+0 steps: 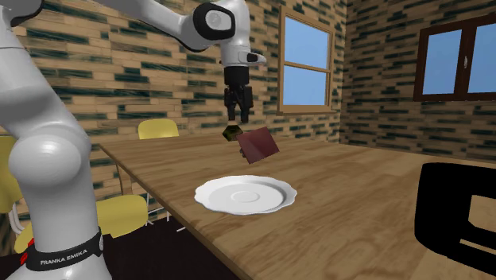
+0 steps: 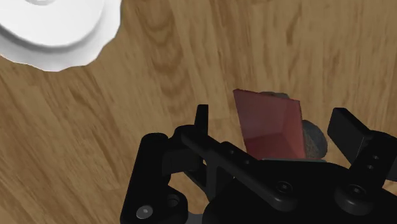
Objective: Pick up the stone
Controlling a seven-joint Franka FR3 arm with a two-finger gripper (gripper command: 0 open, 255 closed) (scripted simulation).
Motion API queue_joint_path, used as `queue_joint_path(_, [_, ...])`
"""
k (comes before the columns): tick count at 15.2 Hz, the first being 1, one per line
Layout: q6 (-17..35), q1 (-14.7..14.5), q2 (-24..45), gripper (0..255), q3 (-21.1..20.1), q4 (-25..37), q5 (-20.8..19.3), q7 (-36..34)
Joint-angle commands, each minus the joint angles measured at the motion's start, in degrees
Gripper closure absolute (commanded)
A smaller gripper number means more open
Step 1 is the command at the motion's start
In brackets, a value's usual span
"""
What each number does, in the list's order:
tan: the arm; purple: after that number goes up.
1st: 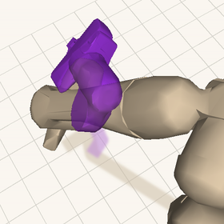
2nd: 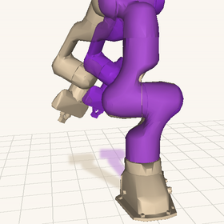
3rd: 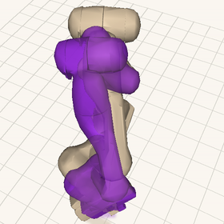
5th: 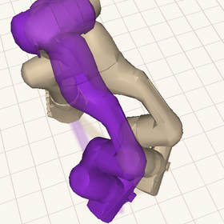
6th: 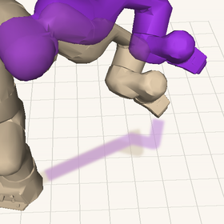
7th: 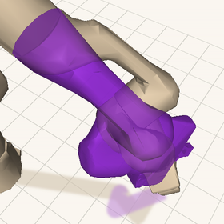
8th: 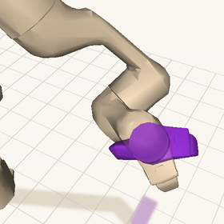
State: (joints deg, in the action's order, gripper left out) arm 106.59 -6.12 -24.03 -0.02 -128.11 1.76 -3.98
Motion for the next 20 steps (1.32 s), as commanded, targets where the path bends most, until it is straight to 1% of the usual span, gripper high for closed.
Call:
queue_joint_path(1, [0.6,-0.9,4.2,0,-0.8,3.2,-0.3,1.0])
queue_joint_path(7, [2.3,-3.1,16.8,0,-3.3,13.0,-1.8,3.3])
queue_joint_path(14, [7.7,-3.2,17.8,0,-3.3,8.6,-1.9,3.3])
queue_joint_path(16, [8.1,-3.2,17.9,0,-3.3,8.3,-1.9,3.2])
queue_joint_path(17, [8.0,-3.2,17.8,255,-3.4,8.3,-1.9,3.2])
queue_joint_path(20, [8.0,-3.2,17.9,255,-3.3,8.3,-1.9,3.2])
